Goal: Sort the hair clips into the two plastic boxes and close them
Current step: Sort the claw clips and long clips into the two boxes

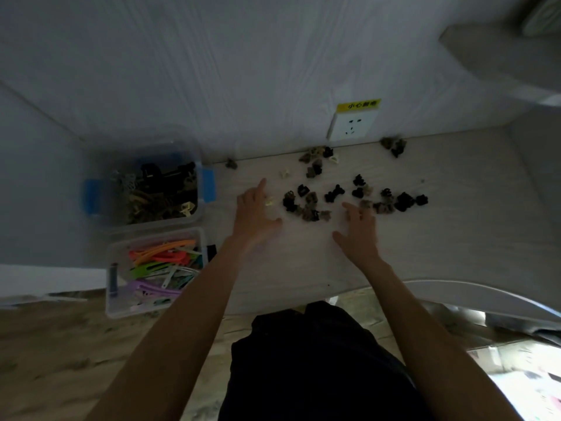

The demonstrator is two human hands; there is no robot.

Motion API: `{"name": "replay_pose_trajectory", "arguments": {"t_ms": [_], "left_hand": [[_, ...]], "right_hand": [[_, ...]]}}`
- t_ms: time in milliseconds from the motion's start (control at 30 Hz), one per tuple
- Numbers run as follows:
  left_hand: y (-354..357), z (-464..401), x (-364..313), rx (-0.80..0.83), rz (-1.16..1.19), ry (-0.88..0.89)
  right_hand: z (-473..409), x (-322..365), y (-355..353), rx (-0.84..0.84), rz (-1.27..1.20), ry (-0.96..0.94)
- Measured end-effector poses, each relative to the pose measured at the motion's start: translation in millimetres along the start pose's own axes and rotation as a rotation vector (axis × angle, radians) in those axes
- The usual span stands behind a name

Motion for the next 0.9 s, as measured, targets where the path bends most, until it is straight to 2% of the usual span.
{"name": "replay_pose_trajectory", "arguments": {"t_ms": [167,467,700,900], "left_hand": [[16.8,-3.0,-21.5,0.080,0.013,0.100],[29.2,3.6,-28.6,0.005,0.073,0.139],[28.5,7.1,-30.5,0.012,0.105,0.205],[27.7,12.7,-30.4,0.018,0.182,0.160]], "right_hand": [[-3.3,36.8,16.8,0.065,-0.021,-0.098],[-3.4,54.0,27.8,0.099,0.079,-0.117],[1.1,58.6,30.3,0.092,-0.019,-0.149],[4.4,58.0,26.1,0.140,-0.119,-0.174]]}}
Point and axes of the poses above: each hand's wrist, its own z-axis away from the middle knuckle, its own y-axis out of the palm, x = y × z, the point moved 6 cm from there along -z, towards the middle knuckle, and after that the axes turned 5 degrees about y, right-handed, at the moved point
